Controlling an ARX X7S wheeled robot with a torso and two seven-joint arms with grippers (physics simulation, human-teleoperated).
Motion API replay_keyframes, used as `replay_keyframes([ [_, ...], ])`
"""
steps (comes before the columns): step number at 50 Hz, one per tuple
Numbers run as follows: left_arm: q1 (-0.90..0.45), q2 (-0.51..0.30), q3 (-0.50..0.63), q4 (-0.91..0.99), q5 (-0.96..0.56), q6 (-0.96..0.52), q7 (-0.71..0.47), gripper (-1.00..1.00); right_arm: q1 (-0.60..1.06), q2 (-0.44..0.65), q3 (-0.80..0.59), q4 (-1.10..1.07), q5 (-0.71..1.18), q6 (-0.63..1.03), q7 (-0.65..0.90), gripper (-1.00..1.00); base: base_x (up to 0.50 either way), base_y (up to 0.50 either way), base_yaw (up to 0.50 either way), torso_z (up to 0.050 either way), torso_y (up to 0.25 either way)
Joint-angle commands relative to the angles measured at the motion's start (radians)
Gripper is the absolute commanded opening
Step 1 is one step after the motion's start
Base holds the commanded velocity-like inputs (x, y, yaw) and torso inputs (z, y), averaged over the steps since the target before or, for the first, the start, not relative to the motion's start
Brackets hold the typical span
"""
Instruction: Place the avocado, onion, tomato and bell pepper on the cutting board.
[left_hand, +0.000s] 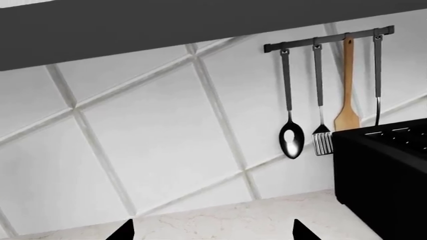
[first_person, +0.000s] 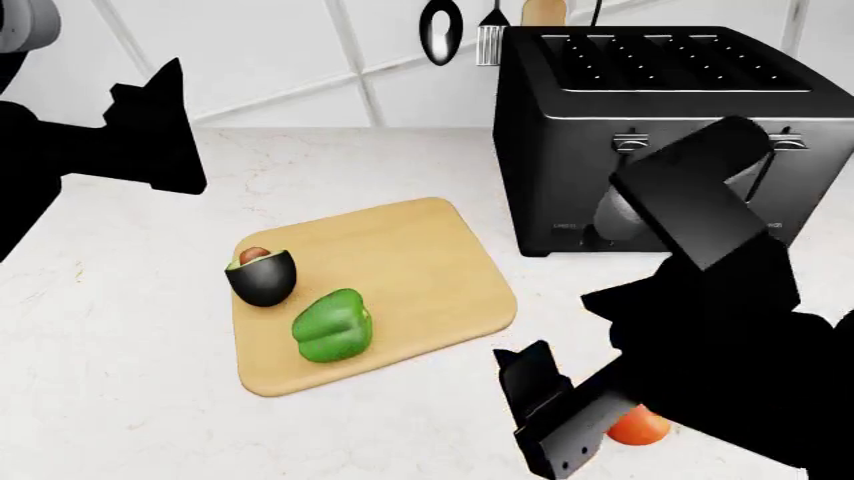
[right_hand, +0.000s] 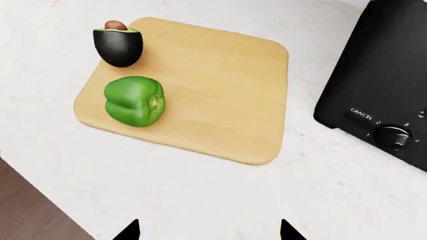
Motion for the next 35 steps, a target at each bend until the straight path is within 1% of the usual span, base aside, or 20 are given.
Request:
replay_keyframes([
  [1, -0.007, 0.002, 0.008, 0.004, -0.008, 0.005, -0.01, 1.0, -0.007, 0.116, -0.013, -0.075, 0.034, -0.007, 0.07, 1.0, 0.0, 0.0, 0.0, 0.0, 0.0],
  [6, 0.002, -0.004, 0.002, 0.008, -0.007, 0.011, -0.008, 1.0, -0.024, 0.127, -0.029, -0.054, 0.007, 0.012, 0.073, 1.0, 0.0, 0.0, 0.0, 0.0, 0.0],
  [15, 0.016, -0.012, -0.004, 0.015, -0.005, 0.019, -0.005, 1.0, -0.051, 0.158, -0.044, -0.082, -0.01, 0.008, 0.088, 1.0, 0.0, 0.0, 0.0, 0.0, 0.0],
  [25, 0.015, -0.011, -0.001, 0.015, -0.004, 0.023, -0.005, 1.0, -0.048, 0.222, -0.043, -0.095, 0.001, 0.019, 0.105, 1.0, 0.0, 0.0, 0.0, 0.0, 0.0],
  [35, 0.018, -0.007, 0.004, 0.011, 0.008, 0.026, 0.004, 1.0, -0.092, 0.248, -0.059, -0.094, -0.052, 0.014, 0.084, 1.0, 0.0, 0.0, 0.0, 0.0, 0.0],
])
